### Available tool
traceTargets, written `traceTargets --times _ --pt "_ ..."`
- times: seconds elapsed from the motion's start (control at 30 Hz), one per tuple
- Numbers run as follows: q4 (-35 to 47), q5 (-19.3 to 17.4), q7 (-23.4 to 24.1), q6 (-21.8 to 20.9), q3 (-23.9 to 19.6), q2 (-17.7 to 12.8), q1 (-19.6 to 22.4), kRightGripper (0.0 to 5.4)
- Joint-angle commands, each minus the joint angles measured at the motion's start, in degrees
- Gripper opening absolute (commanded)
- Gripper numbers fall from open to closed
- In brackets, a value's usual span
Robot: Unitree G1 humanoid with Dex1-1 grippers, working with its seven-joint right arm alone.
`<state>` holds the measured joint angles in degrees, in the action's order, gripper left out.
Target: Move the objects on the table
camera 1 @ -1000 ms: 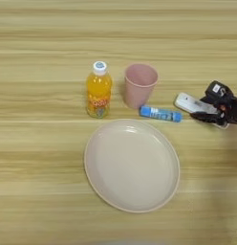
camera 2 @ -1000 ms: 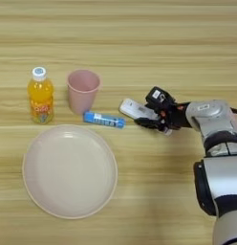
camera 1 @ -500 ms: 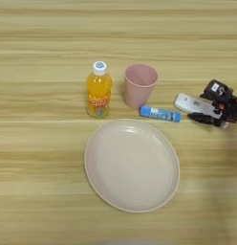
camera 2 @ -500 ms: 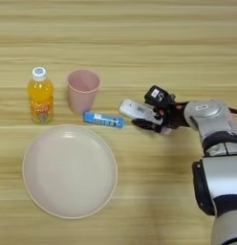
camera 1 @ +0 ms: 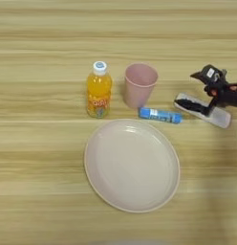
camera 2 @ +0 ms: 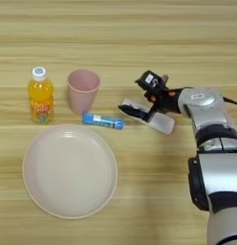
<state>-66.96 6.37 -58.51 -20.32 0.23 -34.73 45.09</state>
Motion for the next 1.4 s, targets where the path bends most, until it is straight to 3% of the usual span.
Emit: traceTargets --times 0.03,0.37,0.77,1.0,1.4 --pt "9.3 -4.0 -1.1 -0.8 -2.2 -1.7 4.0 5.37" --pt "29.4 -13.0 -5.5 6.0 -4.6 -0.4 -2.3 5.37" --pt "42.0 -21.5 -4.4 15.5 -7.2 2.7 -6.2 5.37" --pt "53.0 -23.2 -2.4 20.9 -5.1 6.0 -10.4 5.37" --pt "63.7 -23.8 1.1 26.1 -2.0 10.8 -14.4 5.37"
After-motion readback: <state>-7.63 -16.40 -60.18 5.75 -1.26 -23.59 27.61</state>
